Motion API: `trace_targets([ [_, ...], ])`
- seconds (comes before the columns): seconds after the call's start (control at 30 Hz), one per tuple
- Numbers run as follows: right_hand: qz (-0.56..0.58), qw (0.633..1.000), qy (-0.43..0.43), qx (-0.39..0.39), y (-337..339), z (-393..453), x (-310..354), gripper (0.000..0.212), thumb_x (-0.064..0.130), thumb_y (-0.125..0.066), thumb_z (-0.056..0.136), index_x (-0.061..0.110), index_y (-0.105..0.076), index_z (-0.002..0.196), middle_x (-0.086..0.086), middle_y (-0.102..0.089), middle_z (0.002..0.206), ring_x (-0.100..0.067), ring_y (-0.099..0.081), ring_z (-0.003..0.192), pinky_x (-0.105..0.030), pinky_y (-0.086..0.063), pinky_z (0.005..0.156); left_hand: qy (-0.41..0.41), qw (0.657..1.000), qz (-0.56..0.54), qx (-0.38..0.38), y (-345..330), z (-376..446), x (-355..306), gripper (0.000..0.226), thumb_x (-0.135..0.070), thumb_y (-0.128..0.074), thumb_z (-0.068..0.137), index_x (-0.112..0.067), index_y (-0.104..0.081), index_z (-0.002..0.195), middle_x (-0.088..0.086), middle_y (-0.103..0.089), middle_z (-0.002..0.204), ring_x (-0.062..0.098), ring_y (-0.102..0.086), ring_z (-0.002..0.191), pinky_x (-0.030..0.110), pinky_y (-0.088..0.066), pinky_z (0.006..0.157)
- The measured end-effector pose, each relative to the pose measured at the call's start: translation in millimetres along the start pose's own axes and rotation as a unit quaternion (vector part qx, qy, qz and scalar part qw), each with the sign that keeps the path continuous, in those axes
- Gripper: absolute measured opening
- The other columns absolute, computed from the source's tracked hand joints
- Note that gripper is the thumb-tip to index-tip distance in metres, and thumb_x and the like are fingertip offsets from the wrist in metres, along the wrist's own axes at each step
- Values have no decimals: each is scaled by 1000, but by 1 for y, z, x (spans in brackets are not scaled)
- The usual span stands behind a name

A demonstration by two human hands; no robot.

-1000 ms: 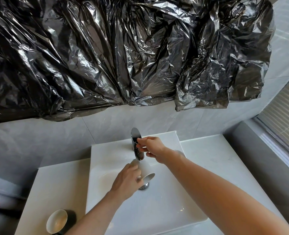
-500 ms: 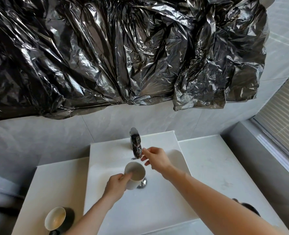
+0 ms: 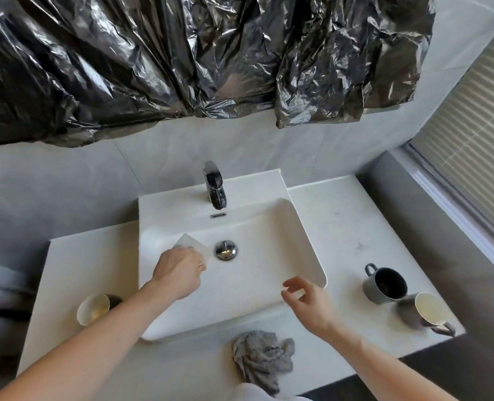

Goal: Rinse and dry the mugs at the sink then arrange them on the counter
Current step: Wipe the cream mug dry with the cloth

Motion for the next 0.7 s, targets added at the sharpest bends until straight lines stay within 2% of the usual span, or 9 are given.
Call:
trace_targets([
  [0.13, -71, 997, -8, 3, -36, -25, -38, 30, 41, -62, 95, 32, -63, 123, 14, -61, 117, -6, -67, 89, -22, -54, 80, -50, 993, 110, 15, 2, -5, -16, 26, -23, -48, 100, -22, -75, 97, -3, -71, 104, 26, -61, 108, 32, -39, 80],
  [0.23, -136, 988, -32, 70, -77, -37, -61, 45, 40, -62, 95, 27, -56, 138, 8, -56, 135, -16, -60, 116, -27, -49, 97, -70, 983, 165, 25, 2, -12, -22, 27, -20, -48, 96, -26, -74, 94, -4, -72, 102, 26, -62, 105, 34, -43, 91],
  [0.33, -224, 967, -27, 117, -114, -45, -67, 64, 42, -59, 88, 30, -45, 149, 5, -47, 148, -24, -46, 136, -36, -42, 111, -82, 982, 161, 52, -2, -17, -21, 22, -15, -51, 89, -25, -61, 73, -4, -71, 90, 25, -63, 93, 33, -42, 91],
  [0.4, -250, 960, -24, 125, -135, -49, -66, 73, 54, -59, 85, 33, -39, 151, 5, -41, 152, -28, -39, 139, -41, -37, 115, -84, 982, 155, 65, -10, -17, -16, 24, -11, -53, 80, -20, -48, 58, -5, -64, 73, 25, -58, 76, 36, -43, 99],
  [0.47, -260, 958, -23, 119, -153, -51, -64, 81, 63, -57, 83, 35, -32, 155, 5, -35, 154, -32, -34, 141, -46, -34, 117, -85, 982, 154, 68, -15, -20, -11, 29, -8, -56, 73, -20, -42, 51, -6, -59, 63, 24, -52, 65, 36, -41, 89],
  [0.53, -278, 954, -30, 112, -168, -54, -65, 87, 67, -54, 84, 36, -23, 159, 3, -30, 155, -33, -32, 142, -49, -32, 118, -77, 982, 155, 76, -19, -26, -7, 32, -10, -61, 75, -21, -43, 50, -5, -62, 63, 23, -55, 64, 35, -33, 78],
  [0.63, -311, 945, -40, 92, -175, -59, -68, 79, 49, -52, 89, 37, -19, 160, -2, -33, 150, -35, -39, 134, -47, -37, 111, -75, 984, 141, 76, -19, -35, -3, 32, -12, -61, 77, -22, -45, 52, -4, -67, 67, 22, -53, 64, 34, -48, 79],
  [0.7, -310, 946, -48, 78, -170, -61, -68, 72, 31, -55, 87, 37, -31, 155, -1, -44, 140, -32, -47, 123, -42, -42, 102, -60, 987, 128, 70, -15, -42, 1, 28, -15, -62, 80, -23, -53, 55, -4, -68, 69, 23, -51, 65, 33, -47, 76],
])
Point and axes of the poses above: each hand's wrist, its own z-axis towards the middle knuckle, its own y-axis out of the back of the hand, x = y × z, the point moved 4 cm from there along z, towards the middle knuckle
